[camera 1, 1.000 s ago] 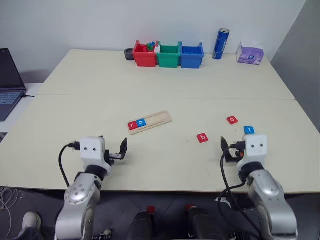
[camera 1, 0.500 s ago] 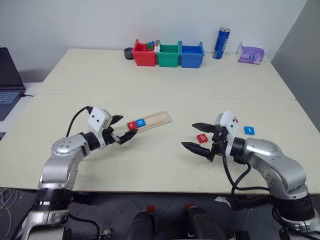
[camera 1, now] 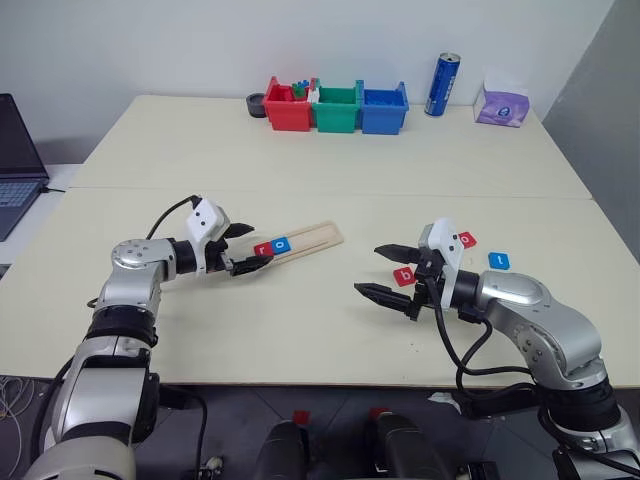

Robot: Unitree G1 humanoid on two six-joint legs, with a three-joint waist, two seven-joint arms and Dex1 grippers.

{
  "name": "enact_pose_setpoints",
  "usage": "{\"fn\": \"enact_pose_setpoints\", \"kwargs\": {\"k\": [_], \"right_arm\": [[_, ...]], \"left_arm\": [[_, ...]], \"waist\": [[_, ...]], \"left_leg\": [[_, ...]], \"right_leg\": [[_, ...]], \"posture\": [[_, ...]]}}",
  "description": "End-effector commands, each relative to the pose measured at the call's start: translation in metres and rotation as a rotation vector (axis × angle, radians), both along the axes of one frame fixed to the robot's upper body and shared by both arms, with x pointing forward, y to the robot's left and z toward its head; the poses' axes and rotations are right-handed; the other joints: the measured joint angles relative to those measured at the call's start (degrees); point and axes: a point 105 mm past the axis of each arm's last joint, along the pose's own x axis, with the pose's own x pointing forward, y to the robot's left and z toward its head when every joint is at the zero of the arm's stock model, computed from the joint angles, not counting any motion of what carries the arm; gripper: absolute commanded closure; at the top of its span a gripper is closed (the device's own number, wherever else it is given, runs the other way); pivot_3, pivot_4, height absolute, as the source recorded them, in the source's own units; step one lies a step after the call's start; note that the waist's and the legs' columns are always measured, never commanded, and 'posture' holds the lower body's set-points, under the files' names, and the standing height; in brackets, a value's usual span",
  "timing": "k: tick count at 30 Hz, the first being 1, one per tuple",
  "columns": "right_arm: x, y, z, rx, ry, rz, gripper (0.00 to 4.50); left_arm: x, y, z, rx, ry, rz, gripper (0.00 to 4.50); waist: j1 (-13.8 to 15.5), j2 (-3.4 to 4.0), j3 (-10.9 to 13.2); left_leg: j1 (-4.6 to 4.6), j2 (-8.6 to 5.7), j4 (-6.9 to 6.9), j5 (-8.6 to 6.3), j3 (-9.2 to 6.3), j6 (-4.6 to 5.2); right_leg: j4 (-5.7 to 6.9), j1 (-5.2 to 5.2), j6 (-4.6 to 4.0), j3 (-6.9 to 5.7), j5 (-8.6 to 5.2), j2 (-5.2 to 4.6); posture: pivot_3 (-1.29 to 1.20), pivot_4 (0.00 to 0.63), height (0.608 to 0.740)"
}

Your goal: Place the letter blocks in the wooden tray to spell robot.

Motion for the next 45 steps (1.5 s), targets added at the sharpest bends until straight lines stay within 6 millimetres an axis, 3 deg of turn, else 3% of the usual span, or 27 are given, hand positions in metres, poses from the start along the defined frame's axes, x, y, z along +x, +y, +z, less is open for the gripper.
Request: {"fn": "enact_pose_setpoints", "kwargs": {"k": [1,12,27,42,45], "right_arm": [[-0.008,0.004,0.014,0.021,-0.043,0.018,0.07],[-0.017,-0.007,0.022,0.007,-0.019,-0.021,0.07],[-0.021,-0.009,0.024,0.015,0.006,-0.046,0.07],[-0.021,-0.009,0.027,0.026,-0.003,-0.072,0.07],[-0.02,-0.01,0.027,0.026,-0.006,-0.079,0.0]], "left_arm": [[0.005,-0.005,0.003,0.026,-0.014,-0.032,0.0],[0.01,-0.012,-0.006,0.033,0.018,-0.032,0.0],[0.017,-0.013,0.003,0.023,-0.011,-0.005,0.0],[0.011,-0.005,-0.02,0.105,0.077,0.01,0.0],[0.01,-0.005,-0.02,0.103,0.077,0.01,0.57]], "waist": [[0.0,0.0,0.0],[0.0,-0.01,0.0],[0.0,-0.01,0.0],[0.0,-0.02,0.0],[0.0,-0.02,0.0]], "left_leg": [[0.0,0.0,0.0,0.0,0.01,0.0],[0.0,0.01,0.0,0.0,-0.02,0.01],[-0.01,0.01,0.01,0.0,-0.03,0.01],[0.01,0.02,0.01,0.0,-0.03,0.01],[0.02,0.02,0.01,0.0,-0.03,0.01]], "right_leg": [[0.0,0.0,0.0,0.01,0.0,0.0],[0.02,-0.01,0.0,0.0,0.0,0.01],[0.04,-0.01,0.0,0.0,0.01,0.02],[0.07,0.0,-0.01,0.0,0.01,0.03],[0.07,0.0,-0.01,0.0,0.01,0.03]], "posture": [[0.0,0.15,0.74],[0.0,0.15,0.74],[0.0,0.15,0.74],[0.0,0.15,0.74],[0.0,0.15,0.74]]}}
